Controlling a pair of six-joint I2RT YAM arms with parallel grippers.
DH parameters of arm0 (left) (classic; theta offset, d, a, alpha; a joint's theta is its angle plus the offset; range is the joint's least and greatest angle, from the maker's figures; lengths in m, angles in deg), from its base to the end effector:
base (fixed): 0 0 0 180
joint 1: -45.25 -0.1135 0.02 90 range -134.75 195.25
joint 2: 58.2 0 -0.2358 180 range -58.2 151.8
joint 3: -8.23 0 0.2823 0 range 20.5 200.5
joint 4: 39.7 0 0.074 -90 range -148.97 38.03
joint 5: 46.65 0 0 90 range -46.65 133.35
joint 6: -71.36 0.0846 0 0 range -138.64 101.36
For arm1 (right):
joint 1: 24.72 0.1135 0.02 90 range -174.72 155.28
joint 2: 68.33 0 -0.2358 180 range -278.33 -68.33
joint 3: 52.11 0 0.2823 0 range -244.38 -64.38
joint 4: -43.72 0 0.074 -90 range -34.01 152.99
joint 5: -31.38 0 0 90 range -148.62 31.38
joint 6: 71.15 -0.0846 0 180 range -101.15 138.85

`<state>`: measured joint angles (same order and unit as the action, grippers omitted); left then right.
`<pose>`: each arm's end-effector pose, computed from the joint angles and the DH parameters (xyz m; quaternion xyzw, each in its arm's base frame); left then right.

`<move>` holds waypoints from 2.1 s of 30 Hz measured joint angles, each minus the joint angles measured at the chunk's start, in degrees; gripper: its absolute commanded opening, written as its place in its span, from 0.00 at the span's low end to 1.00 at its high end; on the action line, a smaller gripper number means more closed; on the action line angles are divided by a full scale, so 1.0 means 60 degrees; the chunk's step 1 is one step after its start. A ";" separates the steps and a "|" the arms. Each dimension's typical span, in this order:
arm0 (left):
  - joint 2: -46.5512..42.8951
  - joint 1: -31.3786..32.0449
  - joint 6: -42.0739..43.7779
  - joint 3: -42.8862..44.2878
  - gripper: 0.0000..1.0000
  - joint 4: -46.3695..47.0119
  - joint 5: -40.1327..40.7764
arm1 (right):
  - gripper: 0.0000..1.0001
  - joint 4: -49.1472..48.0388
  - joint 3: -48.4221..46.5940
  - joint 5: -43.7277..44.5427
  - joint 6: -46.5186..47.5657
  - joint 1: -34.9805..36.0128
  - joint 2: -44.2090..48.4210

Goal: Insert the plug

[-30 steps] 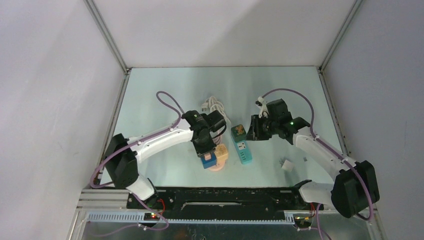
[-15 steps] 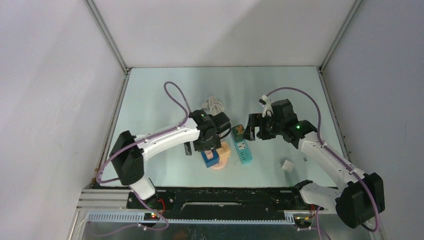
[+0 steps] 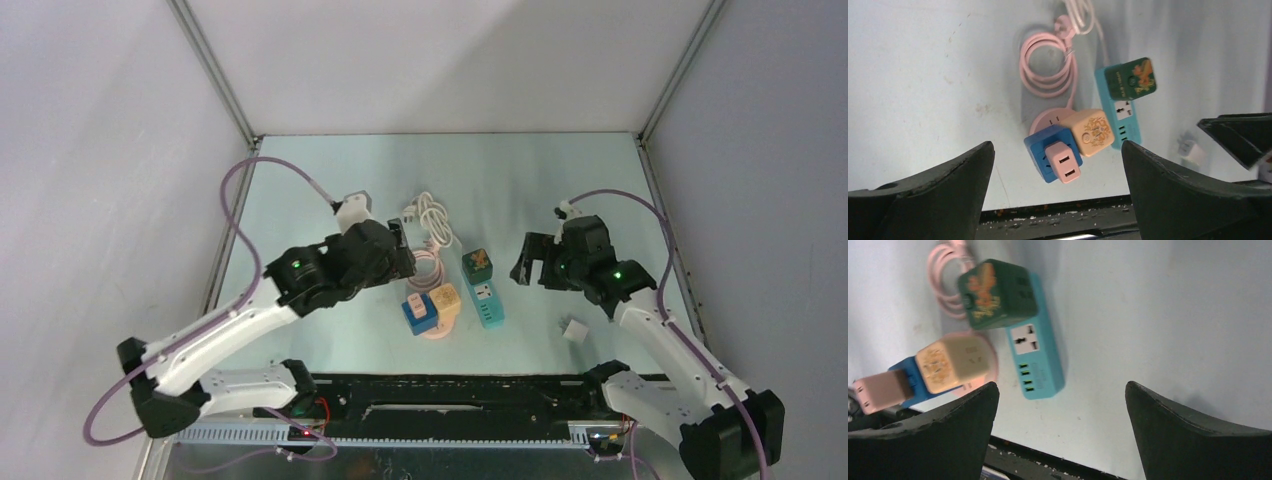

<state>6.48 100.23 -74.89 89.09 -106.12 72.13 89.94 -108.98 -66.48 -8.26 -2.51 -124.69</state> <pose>0.1969 -0.2100 0.2914 -0.0946 0.9099 -0.1398 0.3789 0.2566 0.1173 0.1994 0.0137 0.9243 0.2146 0.3153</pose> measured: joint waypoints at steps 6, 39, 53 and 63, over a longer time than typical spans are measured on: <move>-0.1909 -0.0007 0.0900 -0.1162 1.00 0.1377 0.0266 | 0.95 0.1035 0.0783 0.1428 -0.1406 -0.0597 0.0812; -0.1464 -0.0011 0.1960 -0.1778 1.00 0.1592 0.1297 | 0.11 0.1246 0.2594 0.1574 -0.3366 -0.3136 -0.0528; 0.1169 -0.0044 0.2787 -0.1133 0.58 0.1049 0.1268 | 0.00 0.0841 0.0117 0.2455 -0.1552 0.0652 -0.0816; 0.0324 -0.0062 0.3217 -0.1093 0.60 0.2739 -0.0790 | 0.00 0.0787 -0.1705 0.2565 -0.1133 0.2586 -0.1089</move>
<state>8.43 99.86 -55.59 82.54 -89.68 67.39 94.66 -119.21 -51.09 -15.06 13.01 -131.23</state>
